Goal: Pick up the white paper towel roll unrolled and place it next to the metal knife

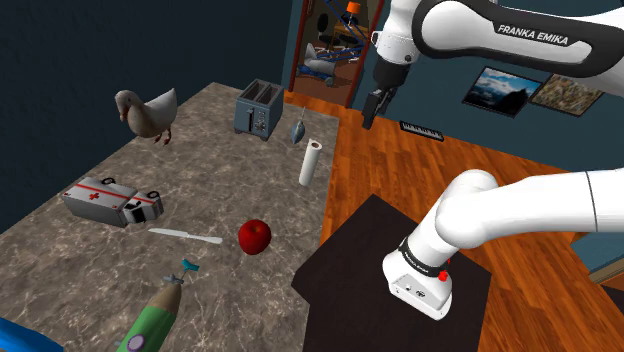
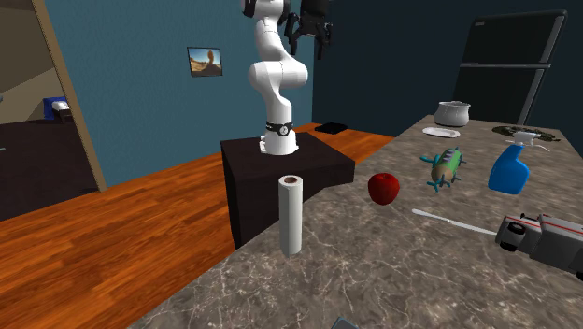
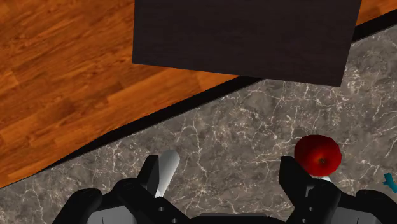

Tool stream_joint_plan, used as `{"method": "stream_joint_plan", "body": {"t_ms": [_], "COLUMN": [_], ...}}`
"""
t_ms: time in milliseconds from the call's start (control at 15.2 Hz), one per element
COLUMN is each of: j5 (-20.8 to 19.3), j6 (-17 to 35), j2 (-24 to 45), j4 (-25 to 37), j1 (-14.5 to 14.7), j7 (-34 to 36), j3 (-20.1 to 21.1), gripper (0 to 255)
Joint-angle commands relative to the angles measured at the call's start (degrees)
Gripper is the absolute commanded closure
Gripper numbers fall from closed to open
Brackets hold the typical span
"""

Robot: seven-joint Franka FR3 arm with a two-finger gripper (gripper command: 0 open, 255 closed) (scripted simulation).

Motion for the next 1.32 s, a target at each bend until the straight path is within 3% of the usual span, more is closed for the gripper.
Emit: {"method": "stream_joint_plan", "body": {"t_ms": [0,726,1254], "j5": [0.0,-1.8,1.3], "j6": [0.0,19.8,31.1], "j2": [0.0,19.1,37.0], "j4": [0.0,-0.5,5.7], "j1": [0.0,-1.7,-1.8], "j7": [0.0,-9.2,-17.3], "j3": [0.0,-8.7,-13.6], "gripper": [0,0,0]}}
